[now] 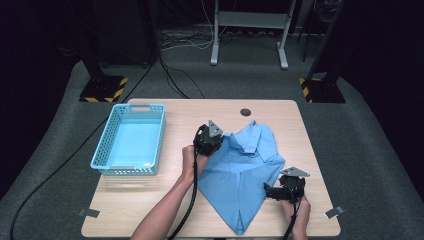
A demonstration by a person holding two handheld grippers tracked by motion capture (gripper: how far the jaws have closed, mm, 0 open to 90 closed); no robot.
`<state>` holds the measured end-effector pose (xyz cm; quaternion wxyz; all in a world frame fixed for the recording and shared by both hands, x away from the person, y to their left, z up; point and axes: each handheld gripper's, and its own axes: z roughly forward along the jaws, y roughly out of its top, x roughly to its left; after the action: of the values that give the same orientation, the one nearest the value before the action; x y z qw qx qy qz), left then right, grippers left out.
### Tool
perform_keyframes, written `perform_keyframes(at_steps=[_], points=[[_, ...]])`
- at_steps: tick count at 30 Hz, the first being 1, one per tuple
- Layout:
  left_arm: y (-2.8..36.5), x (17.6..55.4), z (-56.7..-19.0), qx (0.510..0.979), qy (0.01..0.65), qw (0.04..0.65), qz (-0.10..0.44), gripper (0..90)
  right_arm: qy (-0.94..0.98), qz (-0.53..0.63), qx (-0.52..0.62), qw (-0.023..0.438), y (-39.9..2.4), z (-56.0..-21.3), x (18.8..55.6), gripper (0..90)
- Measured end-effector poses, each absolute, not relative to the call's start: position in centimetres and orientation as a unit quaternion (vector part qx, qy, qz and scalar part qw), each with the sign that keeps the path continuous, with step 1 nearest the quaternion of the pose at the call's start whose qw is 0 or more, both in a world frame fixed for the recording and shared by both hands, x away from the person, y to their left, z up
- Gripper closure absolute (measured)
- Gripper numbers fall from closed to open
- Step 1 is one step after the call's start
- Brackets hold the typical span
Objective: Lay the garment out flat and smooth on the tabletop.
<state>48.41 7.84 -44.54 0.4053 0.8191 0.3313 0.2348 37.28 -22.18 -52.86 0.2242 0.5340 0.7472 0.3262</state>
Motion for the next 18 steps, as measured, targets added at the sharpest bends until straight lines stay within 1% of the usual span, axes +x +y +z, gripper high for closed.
perform_keyframes(at_steps=[10, 18], points=[[10.1, 50.5, -44.7, 0.802, 0.368, 0.399, 0.251, 83.9, 0.747, 0.326, 0.534, 0.224, -22.2, -52.9, 37.3, 2.6], [12.0, 52.4, -46.5, 0.795, 0.406, 0.372, 0.256, 82.9, 0.747, 0.326, 0.535, 0.224, -22.2, -52.9, 37.3, 2.6]])
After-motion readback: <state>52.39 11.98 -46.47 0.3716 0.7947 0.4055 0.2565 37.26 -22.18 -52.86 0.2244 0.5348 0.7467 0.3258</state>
